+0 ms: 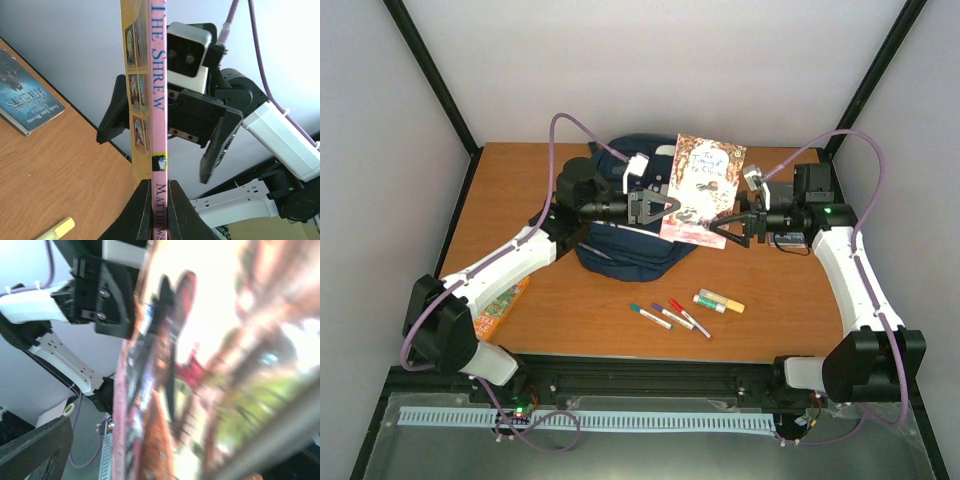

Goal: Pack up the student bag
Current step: Pick up the book from the center of the board.

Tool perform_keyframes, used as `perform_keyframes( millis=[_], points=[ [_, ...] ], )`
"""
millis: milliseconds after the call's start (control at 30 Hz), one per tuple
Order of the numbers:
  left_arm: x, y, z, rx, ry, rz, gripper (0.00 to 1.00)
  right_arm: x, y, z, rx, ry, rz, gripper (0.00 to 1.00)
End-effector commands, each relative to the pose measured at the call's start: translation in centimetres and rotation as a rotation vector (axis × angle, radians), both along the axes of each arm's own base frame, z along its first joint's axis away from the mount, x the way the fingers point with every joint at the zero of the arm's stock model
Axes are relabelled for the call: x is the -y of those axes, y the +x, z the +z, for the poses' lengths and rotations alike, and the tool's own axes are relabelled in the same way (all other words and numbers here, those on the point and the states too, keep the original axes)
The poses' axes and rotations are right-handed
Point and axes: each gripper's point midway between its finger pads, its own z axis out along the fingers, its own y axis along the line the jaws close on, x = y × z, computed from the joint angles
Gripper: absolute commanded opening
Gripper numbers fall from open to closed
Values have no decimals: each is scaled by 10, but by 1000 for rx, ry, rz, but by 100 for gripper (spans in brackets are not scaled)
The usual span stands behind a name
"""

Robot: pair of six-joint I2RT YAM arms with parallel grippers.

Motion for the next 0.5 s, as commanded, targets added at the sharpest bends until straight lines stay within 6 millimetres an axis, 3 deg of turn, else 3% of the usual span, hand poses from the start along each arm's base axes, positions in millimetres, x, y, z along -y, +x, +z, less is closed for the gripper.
perform_keyframes(
  millis=[0,267,467],
  points=[
    [1,3,14,44,-45,-8,1,-8,-16,29,45,91,106,100],
    [7,16,-7,11,-17,-6,1,-11,-29,39,4,160,169,95],
    [-3,34,-20,11,28,71,1,-10,-42,38,-1,176,181,80]
  ],
)
